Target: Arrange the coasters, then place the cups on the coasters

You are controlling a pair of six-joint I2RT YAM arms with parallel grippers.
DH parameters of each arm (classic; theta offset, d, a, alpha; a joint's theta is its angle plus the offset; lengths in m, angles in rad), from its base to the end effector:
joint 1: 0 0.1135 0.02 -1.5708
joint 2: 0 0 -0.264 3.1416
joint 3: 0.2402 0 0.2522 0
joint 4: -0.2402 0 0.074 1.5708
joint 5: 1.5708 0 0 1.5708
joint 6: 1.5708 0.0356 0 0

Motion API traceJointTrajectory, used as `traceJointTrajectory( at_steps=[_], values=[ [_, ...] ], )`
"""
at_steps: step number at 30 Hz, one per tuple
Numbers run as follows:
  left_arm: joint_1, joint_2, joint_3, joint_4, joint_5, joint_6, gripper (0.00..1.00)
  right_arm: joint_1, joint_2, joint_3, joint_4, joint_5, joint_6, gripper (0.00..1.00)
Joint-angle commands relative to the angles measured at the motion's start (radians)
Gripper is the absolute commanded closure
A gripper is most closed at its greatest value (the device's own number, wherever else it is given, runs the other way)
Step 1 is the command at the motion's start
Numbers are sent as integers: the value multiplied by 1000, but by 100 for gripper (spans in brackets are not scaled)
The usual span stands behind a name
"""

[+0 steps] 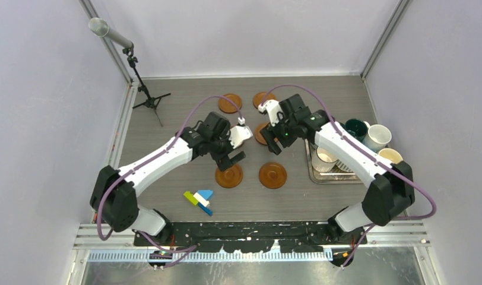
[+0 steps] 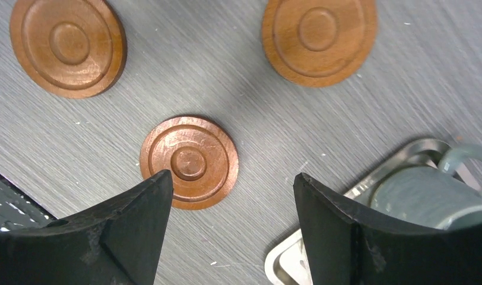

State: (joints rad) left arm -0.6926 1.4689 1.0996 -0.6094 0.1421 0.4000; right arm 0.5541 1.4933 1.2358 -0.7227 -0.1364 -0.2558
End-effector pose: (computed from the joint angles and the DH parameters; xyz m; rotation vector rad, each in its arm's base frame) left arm 0.2309 -0.1981 0.2530 1.3779 2.1591 -0.2942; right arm 0.2633 0.1686 0.2816 -1.0585 2.3343 0.2889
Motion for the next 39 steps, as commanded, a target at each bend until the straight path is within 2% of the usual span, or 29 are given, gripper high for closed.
traceJointTrajectory(
  at_steps=[1, 6, 10, 14, 19, 31, 39],
  values=[
    [30, -94, 30, -30, 5, -96, 0, -66, -87, 66, -79, -9, 54, 20],
    [57, -134, 12, -4, -15, -133, 0, -195, -139, 59, -109, 8, 84, 19],
    [66, -112, 28, -36, 48, -92, 0, -319, -132, 81, -166, -22, 37, 17],
    [67, -75, 52, -63, 102, -70, 0, -380, -84, 98, -185, 36, -21, 18],
    [67, -52, 72, -56, 141, -83, 0, -397, 40, 185, -183, 90, -69, 18],
    [66, -37, 74, -67, 135, -78, 0, -400, 382, 528, -244, 129, -107, 19],
    [67, -33, 64, -56, 129, -70, 0, -401, 521, 632, -272, 204, -108, 19]
  ],
)
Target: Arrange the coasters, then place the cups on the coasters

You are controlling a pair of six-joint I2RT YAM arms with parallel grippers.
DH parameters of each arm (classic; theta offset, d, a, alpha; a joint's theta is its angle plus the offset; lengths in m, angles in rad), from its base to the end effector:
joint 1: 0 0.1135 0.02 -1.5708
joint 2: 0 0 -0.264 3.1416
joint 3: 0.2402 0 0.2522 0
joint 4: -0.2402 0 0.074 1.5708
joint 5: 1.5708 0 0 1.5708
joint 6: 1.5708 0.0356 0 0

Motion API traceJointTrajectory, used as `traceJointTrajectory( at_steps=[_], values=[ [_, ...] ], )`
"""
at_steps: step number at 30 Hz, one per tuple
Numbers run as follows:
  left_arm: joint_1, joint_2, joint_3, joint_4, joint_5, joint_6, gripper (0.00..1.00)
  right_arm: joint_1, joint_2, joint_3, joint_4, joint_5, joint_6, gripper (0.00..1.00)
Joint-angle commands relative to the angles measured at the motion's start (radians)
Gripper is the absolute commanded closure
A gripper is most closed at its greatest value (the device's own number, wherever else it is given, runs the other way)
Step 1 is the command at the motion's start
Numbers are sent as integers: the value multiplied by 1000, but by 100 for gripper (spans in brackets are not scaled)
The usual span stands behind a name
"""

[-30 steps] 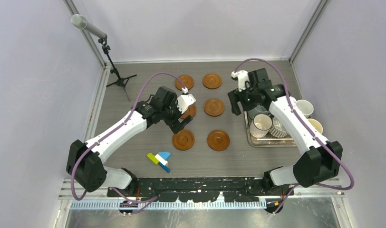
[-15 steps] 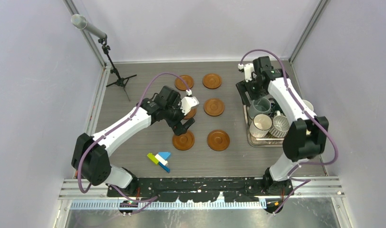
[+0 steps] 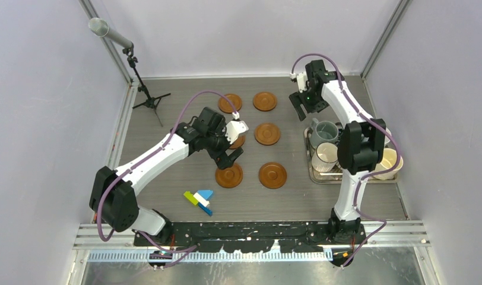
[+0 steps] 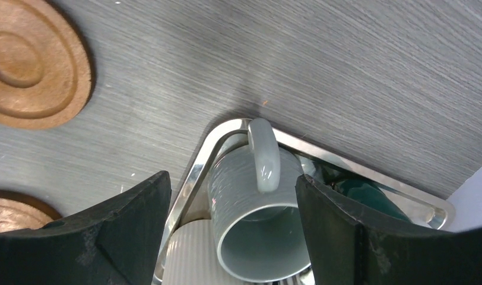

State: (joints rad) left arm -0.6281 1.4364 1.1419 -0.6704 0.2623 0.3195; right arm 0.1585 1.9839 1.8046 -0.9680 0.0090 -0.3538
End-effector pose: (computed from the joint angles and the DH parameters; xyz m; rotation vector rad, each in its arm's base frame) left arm 0.2358 -0.1827 0.2723 1.2551 2.2177 -0.4542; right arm 0.4175 0.0664 0.2707 -0.6866 2.6321 -0.0692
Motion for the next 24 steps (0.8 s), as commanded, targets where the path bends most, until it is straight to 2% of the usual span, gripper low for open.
traceJointTrajectory(
  at_steps=[1, 9, 24],
  values=[
    [2, -1, 20, 9, 6, 12, 0, -6, 44, 72, -32, 61, -11, 19],
    [2, 1, 20, 8, 5, 11, 0, -6, 114, 121, -77, 48, -23, 19],
    [2, -10, 52, -5, -29, 35, 0, -5, 127, 120, -170, -66, -71, 30]
  ],
)
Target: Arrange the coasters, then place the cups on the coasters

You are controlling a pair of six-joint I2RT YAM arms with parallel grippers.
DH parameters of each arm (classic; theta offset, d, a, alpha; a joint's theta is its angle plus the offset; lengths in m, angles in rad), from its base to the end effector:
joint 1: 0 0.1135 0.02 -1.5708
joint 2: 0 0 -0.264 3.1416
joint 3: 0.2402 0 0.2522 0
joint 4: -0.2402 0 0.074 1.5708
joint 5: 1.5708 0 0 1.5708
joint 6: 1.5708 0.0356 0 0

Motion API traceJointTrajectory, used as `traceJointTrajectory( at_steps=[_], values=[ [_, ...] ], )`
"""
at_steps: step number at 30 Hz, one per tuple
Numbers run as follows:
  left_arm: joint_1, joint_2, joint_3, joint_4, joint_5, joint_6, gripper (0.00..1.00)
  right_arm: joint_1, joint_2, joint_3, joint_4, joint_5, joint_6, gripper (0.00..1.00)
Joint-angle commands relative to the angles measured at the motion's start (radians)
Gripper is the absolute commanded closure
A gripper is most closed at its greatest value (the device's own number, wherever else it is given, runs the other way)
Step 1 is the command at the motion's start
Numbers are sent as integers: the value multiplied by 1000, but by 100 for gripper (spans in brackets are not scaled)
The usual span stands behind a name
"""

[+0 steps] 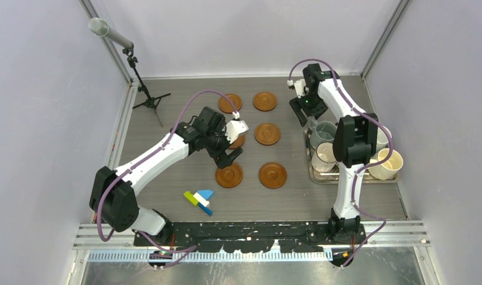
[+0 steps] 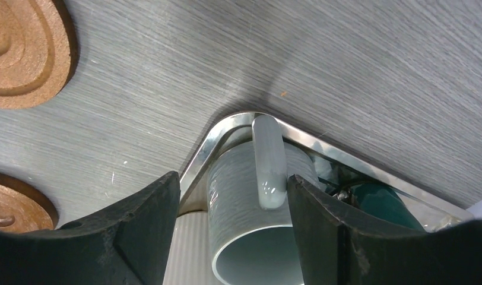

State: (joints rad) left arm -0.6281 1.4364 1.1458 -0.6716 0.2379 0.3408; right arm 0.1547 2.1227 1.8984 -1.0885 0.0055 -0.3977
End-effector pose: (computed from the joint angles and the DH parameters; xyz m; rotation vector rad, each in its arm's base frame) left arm 0.2367 -0.1822 0.2733 1.2684 2.2053 -0.4150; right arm 0.4333 0.0674 0.2363 -0.7859 2.7766 -0.0533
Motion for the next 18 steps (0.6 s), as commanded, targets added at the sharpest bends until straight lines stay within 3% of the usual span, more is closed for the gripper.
traceJointTrajectory(
  at_steps=[1, 11, 18],
  values=[
    [1, -9, 48, -5, -5, 14, 0, 0, -15, 24, -62, -74, -32, 30],
    [2, -6, 52, -7, 2, 11, 0, 4, -108, -81, -113, -157, -136, 44],
    [2, 30, 75, -14, 61, -11, 0, 17, -224, -219, -119, -176, -248, 45]
  ],
)
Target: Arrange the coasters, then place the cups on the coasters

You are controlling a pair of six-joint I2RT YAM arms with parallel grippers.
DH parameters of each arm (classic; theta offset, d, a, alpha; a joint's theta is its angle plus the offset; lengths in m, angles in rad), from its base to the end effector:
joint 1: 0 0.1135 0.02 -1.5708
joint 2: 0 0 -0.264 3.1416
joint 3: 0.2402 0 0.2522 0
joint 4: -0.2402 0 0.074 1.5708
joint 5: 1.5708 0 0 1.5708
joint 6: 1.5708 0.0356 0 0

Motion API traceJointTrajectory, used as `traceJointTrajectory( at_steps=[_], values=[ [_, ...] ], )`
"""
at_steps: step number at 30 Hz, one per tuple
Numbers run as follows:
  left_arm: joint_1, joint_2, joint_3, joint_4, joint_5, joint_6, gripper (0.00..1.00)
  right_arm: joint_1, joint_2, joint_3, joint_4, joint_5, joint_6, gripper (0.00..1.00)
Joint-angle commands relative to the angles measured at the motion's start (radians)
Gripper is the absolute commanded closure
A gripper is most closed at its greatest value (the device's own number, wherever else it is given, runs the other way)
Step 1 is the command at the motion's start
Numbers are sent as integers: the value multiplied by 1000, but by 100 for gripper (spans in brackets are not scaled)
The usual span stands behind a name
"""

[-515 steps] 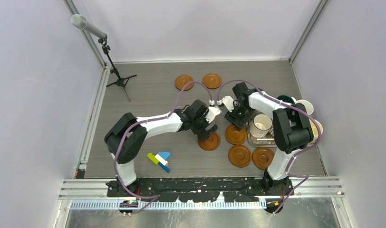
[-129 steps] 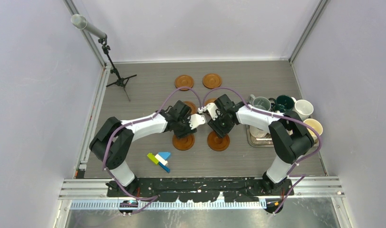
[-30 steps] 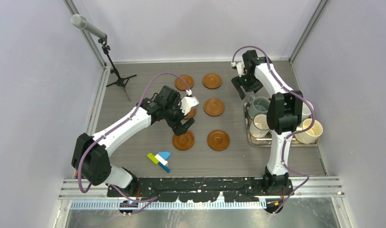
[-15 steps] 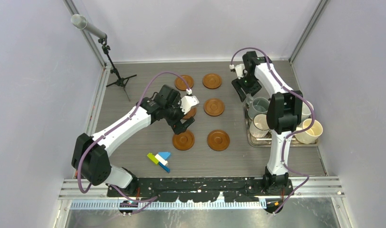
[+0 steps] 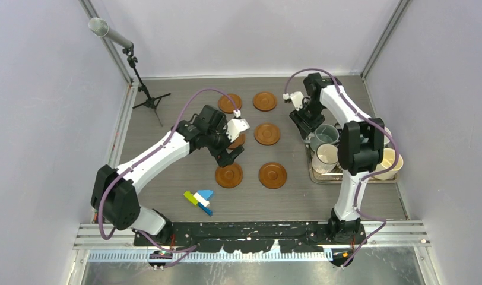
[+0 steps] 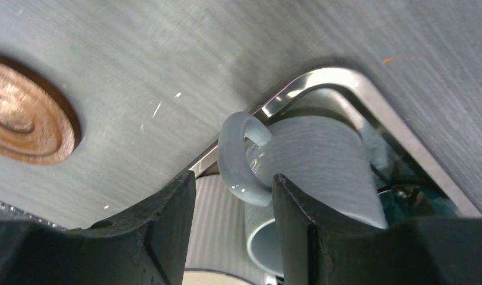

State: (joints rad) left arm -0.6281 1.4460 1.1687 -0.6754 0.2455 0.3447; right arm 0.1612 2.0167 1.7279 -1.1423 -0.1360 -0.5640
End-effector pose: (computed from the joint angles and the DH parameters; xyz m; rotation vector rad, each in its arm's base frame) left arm 0.2393 -0.1845 0.2776 1.2717 2.1917 -0.4234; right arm 0.3950 0.0691 0.2312 -1.0680 2.7753 0.1568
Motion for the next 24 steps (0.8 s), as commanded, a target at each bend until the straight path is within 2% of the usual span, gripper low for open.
traceJointTrajectory(
  at_steps=[1, 8, 14, 19, 24],
  values=[
    [1, 31, 59, -8, 67, -18, 0, 13, -132, -61, -68, -45, -93, 45],
    [-10, 166, 191, 8, 148, -65, 2, 13, -225, -72, -91, -147, -113, 38],
    [-97, 348, 418, 18, 112, -106, 8, -60, -342, -40, -45, -303, 46, 31],
    [-192, 568, 729, -39, 32, -98, 12, -143, -484, -91, 59, -342, 201, 26],
    [-232, 845, 1089, -170, 26, -132, 18, -315, -569, -135, 112, -435, 308, 22]
  ],
)
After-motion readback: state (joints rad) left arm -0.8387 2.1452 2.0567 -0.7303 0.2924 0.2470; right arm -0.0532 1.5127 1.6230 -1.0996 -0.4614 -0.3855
